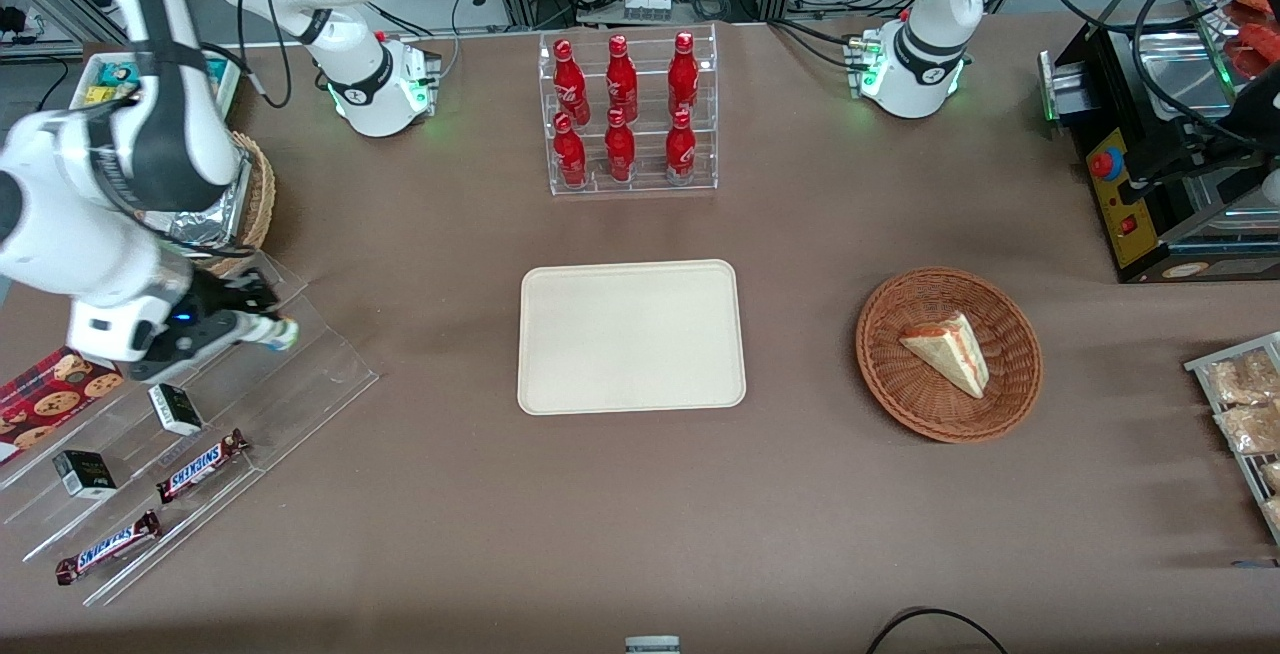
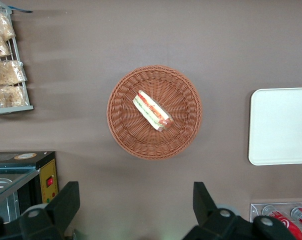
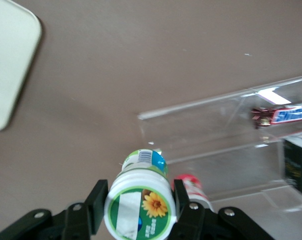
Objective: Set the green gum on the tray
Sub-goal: 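Lift the gum bottle and carry it over the cream tray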
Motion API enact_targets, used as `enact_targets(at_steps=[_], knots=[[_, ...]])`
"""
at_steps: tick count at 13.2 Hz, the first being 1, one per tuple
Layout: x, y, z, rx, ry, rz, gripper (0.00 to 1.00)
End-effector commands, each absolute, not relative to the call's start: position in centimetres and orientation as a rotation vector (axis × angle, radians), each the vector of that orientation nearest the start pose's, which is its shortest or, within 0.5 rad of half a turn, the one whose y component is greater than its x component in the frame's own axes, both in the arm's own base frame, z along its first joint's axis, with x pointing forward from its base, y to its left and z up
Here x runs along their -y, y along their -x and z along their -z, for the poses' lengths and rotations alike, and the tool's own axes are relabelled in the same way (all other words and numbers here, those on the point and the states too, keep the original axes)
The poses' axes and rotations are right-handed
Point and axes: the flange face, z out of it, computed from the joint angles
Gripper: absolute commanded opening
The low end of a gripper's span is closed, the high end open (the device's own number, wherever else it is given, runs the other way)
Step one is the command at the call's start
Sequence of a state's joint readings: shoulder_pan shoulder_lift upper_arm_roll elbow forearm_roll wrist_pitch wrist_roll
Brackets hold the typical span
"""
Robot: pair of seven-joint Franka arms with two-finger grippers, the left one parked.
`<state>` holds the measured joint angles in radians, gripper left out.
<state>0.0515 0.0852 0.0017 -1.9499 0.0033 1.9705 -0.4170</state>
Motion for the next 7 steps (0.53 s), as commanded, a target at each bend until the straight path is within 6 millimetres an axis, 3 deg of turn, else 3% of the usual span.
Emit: enact_targets(at_steps=[1,5,7], knots=[[-9.3,-56.8,-42.8,0.576,3.086,-0.133,0.0],[-20.3,-56.3,-40.5,0.347,3.144,-0.155,0.0],[-24.7,-56.0,-38.8,0.238,3.162,-0.167,0.0]])
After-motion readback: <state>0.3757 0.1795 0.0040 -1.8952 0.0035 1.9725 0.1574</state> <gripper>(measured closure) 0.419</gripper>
